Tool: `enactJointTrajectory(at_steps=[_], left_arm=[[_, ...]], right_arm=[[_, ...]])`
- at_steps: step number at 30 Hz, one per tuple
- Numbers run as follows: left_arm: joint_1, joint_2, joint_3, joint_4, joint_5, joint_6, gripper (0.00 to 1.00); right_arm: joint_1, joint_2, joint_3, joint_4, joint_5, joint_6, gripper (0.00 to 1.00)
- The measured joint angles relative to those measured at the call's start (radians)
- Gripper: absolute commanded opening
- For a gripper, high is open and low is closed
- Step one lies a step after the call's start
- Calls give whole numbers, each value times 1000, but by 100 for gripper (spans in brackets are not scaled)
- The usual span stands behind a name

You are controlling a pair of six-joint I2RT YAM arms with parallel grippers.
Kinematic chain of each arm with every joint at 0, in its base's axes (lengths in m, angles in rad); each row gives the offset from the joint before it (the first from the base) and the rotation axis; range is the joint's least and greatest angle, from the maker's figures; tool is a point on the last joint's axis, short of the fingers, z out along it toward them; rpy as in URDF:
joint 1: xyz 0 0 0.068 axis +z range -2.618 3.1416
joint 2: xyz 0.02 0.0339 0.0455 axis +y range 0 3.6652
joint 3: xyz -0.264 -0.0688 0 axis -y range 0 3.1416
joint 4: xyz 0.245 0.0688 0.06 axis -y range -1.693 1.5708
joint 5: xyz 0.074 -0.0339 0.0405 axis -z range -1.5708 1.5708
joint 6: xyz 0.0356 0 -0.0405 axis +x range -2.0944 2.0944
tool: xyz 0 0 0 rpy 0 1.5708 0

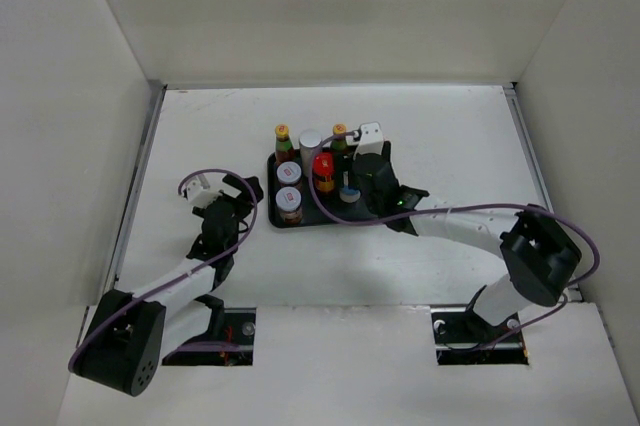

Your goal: Organize the condiment bottles

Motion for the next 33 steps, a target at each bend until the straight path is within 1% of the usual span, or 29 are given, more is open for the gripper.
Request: enactJointTrajectory(at_steps=[3,6,8,11,14,16,19,22,24,29,33], left_arm=[[0,1,0,0,-3,0,100],[5,0,0,-2,-8,0,100],[5,-4,0,-6,-15,0,100],[5,-31,0,-17,-18,0,100],[4,-78,3,-31,-26,0,100],[2,-102,20,-73,-40,0,100],[-18,-111,75,-159,-80,1,100],[-49,-98,137,-234,-125,9,100],[-60,-70,179,-275,-150,17,100],[-72,15,278,-387,-181,24,100],[-90,39,309,-437,-190,24,100]], right_arm=[[0,0,0,16,5,0,99],[0,-18,-3,16,5,-3,100],[2,-61,-14,17,5,-5,100],[6,-191,-66,40,6,-4,100],[-4,-338,-142,102,19,2,100],[-39,-431,-217,156,52,30,100],[-132,-516,-333,192,111,95,100],[-230,-530,-429,188,148,176,100],[-272,-519,-463,176,151,233,100],[-289,-489,-477,182,146,322,100],[-288,-432,-474,187,128,343,100]])
